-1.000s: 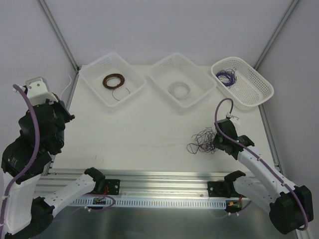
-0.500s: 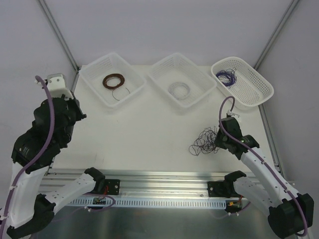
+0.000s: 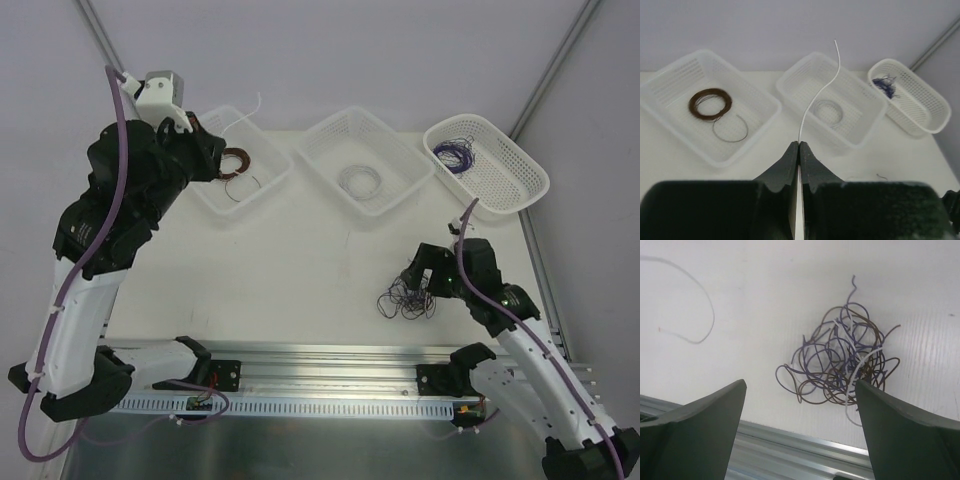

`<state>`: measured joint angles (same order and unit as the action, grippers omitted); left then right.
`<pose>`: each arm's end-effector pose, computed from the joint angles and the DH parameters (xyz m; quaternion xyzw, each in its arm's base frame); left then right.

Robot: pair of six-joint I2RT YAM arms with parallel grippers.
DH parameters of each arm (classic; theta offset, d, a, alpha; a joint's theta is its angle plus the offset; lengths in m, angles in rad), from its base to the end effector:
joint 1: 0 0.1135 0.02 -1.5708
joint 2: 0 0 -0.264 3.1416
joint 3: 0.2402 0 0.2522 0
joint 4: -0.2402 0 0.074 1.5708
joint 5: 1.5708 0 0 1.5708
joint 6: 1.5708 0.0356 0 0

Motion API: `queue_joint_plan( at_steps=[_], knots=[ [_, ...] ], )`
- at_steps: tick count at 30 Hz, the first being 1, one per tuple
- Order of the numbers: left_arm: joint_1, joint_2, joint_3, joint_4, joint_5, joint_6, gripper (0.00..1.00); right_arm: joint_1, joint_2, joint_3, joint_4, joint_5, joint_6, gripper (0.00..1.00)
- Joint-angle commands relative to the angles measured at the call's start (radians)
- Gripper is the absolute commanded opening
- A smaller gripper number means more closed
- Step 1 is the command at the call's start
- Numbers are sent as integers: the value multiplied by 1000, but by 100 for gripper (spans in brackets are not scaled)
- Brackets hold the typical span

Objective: Untangle the cables

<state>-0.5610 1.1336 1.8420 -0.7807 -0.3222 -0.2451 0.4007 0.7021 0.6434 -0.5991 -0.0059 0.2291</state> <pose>0.1438 -0.0770 0.5498 0.0058 0.7309 -0.1556 0.6645 0.1410 0.0600 0.2625 -0.0782 0.8942 0.1390 0.4183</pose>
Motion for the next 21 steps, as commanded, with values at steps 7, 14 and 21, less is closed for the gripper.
queue_joint_plan(
  at_steps=[7,14,21],
  knots=[
    [13,273,221,355,268,-65,0,15,-203,98,-28,-55,-48,99],
    [12,474,353,570,350,-114,0,15,-259,82,-25,-74,-48,100],
    [12,601,482,693,333,-83,0,15,-297,68,-39,-80,-51,100]
  ],
)
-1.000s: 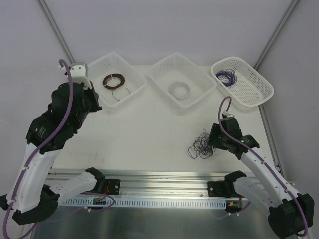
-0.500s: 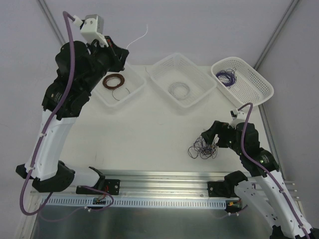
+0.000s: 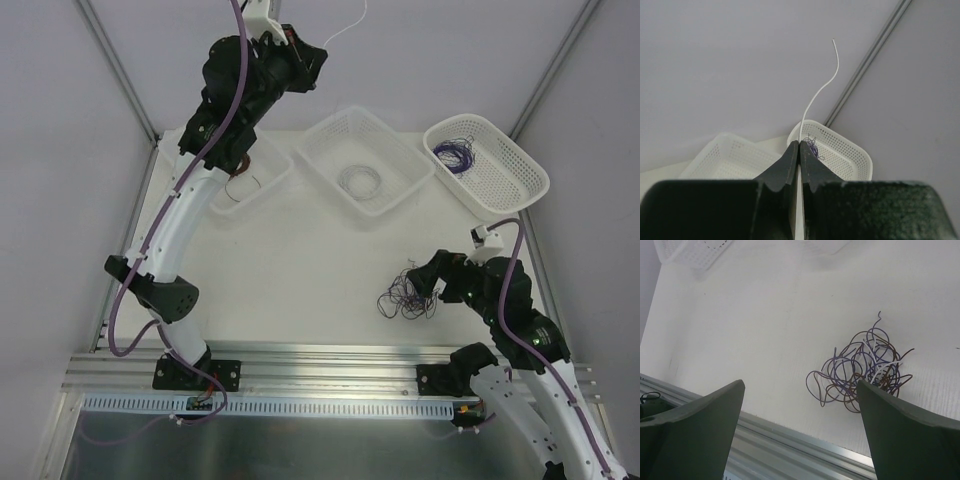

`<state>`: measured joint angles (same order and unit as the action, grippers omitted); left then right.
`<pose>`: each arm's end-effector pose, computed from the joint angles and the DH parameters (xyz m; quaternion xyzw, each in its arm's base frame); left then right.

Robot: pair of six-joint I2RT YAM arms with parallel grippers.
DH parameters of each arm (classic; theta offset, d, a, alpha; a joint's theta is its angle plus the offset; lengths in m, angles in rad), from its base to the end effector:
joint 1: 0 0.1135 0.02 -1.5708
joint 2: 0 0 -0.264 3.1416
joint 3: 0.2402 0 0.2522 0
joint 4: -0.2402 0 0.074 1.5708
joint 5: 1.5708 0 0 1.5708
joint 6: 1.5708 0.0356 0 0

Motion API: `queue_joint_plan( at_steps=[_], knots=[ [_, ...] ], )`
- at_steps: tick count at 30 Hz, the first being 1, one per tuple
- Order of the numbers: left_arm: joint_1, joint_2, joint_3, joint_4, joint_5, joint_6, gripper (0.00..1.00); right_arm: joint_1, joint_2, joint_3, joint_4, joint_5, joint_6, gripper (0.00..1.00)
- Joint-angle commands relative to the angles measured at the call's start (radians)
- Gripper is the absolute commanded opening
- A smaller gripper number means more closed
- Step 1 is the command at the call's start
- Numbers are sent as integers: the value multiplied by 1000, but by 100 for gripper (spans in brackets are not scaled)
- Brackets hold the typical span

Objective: Untangle the cables

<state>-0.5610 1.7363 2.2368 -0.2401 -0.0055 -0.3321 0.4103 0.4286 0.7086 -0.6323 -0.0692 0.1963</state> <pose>0.3011 -0.1890 0.5723 0.0674 0.6056 -0.3409 0.7159 0.0921 0.0427 0.3108 -0.1072 0.8128 0.1979 0.5373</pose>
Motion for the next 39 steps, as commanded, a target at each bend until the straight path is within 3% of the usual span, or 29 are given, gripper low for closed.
queue_joint_plan(
  at_steps=[1,5,14,22,28,32,35,36,39],
  knots=[
    [12,24,101,175,13,8,0,5,-28,5,-16,-15,-23,100],
    [12,86,158,231,12,10,0,4,-51,8,-46,11,-37,100],
    [12,273,124,309,-57,114,0,4,-99,-20,-72,29,-43,97],
    [12,451,15,331,-71,145,0,4,-140,-50,-109,54,-43,97],
    [12,464,-147,329,2,67,4,5,-120,-60,-106,57,-38,97],
    [6,390,-311,323,88,36,16,4,-90,-58,-104,63,-31,97],
    [-17,292,-428,309,88,53,38,4,-47,-57,-109,93,-12,97],
    [-23,235,-456,303,85,59,54,5,-39,-58,-109,98,-6,97],
    [-48,111,-557,271,87,61,72,5,4,-60,-95,115,11,97]
  ],
)
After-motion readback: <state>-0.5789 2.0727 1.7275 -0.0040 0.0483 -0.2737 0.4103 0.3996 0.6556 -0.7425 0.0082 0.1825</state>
